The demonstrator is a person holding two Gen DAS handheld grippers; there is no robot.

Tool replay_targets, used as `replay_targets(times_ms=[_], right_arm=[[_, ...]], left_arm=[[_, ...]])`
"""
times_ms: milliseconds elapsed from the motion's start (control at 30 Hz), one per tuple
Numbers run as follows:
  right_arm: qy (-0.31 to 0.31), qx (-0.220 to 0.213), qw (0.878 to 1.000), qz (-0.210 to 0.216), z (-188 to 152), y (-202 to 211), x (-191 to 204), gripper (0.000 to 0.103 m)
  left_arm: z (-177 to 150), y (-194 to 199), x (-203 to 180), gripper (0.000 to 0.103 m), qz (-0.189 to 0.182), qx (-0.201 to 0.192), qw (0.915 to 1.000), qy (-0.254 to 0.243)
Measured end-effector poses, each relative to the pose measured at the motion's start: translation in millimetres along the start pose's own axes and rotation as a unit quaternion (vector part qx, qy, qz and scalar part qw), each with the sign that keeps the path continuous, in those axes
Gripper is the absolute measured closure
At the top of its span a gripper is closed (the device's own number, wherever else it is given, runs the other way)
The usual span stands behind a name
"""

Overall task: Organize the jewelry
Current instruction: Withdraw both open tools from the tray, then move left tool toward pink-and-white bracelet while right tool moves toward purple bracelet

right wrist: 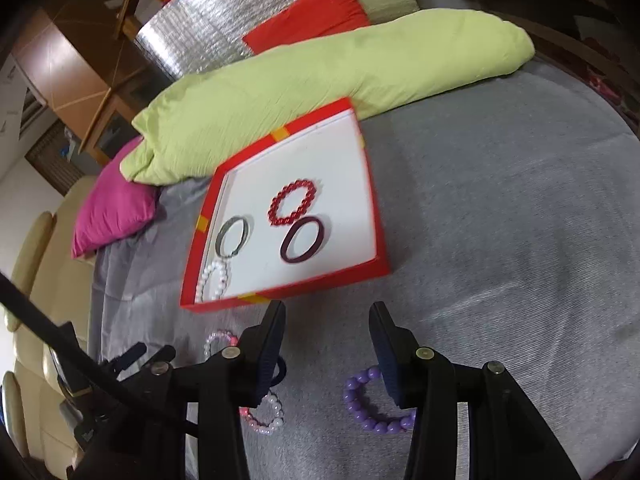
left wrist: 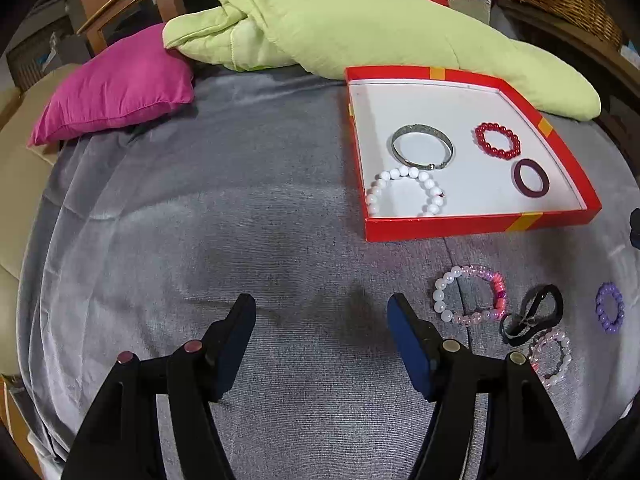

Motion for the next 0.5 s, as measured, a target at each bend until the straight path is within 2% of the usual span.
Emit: replay_targets(times_ms=[267, 500], right_arm=[[0.031, 0.05, 0.998, 0.022, -20, -28, 20, 0.056], [0.055, 0.098, 0.994, 0.01, -41, -57, 28, 0.071]], left_arm=[[-4, -5, -2, 0.034, 0.015, 0.003, 0.9996, -0.023], [-5, -7, -3, 0.034, 0.017, 0.007, 0.9996, -0.024]])
Point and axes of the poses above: each gripper's, at about its wrist camera, not at the fingertips, and y roughly against the way its jaws point, x to its left, z to its top, the point moved 9 cm from there along -y, roughly the way its jaws point, and after that the axes turned 13 degrees about z, right-handed, at the moved point
